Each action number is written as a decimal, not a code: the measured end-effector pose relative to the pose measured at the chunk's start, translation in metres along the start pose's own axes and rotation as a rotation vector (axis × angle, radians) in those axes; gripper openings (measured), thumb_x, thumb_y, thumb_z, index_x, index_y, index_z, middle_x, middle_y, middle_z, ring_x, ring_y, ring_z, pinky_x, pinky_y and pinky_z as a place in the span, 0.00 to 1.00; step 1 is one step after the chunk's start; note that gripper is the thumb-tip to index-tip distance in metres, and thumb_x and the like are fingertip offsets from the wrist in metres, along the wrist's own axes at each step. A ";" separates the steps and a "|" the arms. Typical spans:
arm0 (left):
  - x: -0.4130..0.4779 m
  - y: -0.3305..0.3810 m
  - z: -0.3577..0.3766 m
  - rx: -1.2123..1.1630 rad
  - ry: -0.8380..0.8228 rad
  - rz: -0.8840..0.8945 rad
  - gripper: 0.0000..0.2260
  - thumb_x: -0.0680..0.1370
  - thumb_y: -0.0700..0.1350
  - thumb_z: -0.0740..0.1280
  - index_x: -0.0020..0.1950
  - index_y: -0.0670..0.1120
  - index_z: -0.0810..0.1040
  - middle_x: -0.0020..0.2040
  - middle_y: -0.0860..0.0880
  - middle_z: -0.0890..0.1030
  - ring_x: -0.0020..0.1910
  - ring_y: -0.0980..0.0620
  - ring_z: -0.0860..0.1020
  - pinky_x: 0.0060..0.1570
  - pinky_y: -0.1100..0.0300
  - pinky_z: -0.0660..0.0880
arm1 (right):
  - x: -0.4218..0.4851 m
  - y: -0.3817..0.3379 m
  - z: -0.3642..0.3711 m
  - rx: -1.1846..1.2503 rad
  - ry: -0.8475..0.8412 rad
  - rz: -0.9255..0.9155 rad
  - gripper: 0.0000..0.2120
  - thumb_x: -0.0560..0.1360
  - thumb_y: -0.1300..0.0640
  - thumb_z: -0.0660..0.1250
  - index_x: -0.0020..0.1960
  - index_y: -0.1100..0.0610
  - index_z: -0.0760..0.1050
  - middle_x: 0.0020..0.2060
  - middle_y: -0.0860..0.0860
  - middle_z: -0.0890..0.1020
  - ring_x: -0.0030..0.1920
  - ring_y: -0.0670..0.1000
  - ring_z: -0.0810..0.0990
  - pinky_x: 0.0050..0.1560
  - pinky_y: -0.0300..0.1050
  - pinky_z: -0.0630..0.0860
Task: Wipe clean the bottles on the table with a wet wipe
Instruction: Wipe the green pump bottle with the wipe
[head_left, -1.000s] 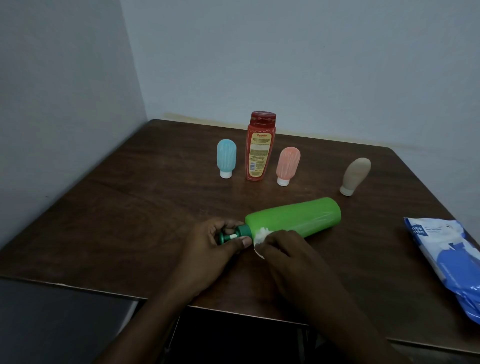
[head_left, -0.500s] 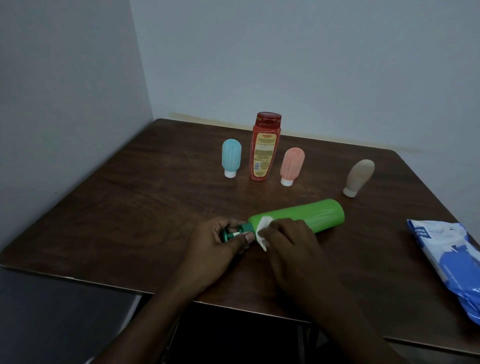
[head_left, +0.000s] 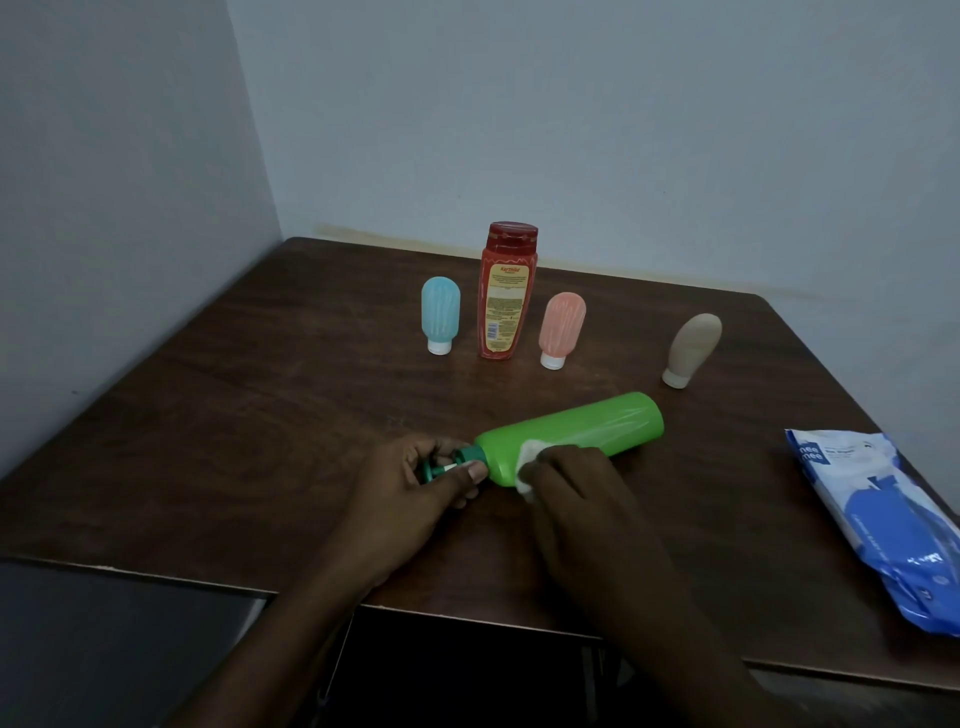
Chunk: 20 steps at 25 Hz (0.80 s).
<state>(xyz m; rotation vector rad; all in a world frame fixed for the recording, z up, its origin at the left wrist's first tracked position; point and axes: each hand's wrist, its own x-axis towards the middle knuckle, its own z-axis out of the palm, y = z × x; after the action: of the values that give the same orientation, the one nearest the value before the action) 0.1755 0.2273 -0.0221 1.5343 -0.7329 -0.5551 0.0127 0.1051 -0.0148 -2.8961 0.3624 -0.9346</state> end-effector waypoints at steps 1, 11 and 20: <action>0.000 0.000 0.000 -0.010 -0.003 -0.005 0.03 0.77 0.38 0.75 0.48 0.45 0.87 0.39 0.42 0.87 0.39 0.47 0.85 0.41 0.56 0.81 | 0.001 -0.004 0.001 0.012 -0.019 -0.050 0.08 0.74 0.63 0.71 0.54 0.59 0.80 0.52 0.54 0.80 0.50 0.53 0.77 0.51 0.47 0.75; 0.002 0.003 0.000 -0.080 -0.037 -0.035 0.03 0.78 0.35 0.73 0.50 0.41 0.86 0.41 0.41 0.88 0.38 0.51 0.85 0.37 0.63 0.81 | 0.001 0.104 -0.033 -0.109 -0.045 0.281 0.10 0.70 0.68 0.74 0.50 0.59 0.80 0.45 0.57 0.81 0.45 0.60 0.79 0.43 0.54 0.78; 0.002 0.000 -0.002 -0.056 -0.043 -0.016 0.04 0.77 0.36 0.73 0.48 0.43 0.87 0.41 0.40 0.87 0.39 0.48 0.85 0.40 0.59 0.81 | -0.002 0.005 -0.010 -0.009 -0.005 -0.043 0.11 0.74 0.62 0.65 0.54 0.60 0.81 0.52 0.55 0.82 0.52 0.53 0.78 0.55 0.45 0.76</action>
<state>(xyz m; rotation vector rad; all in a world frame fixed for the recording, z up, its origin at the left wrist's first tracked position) 0.1779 0.2271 -0.0213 1.4812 -0.7327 -0.6167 0.0043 0.1007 -0.0089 -2.9254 0.3060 -0.9342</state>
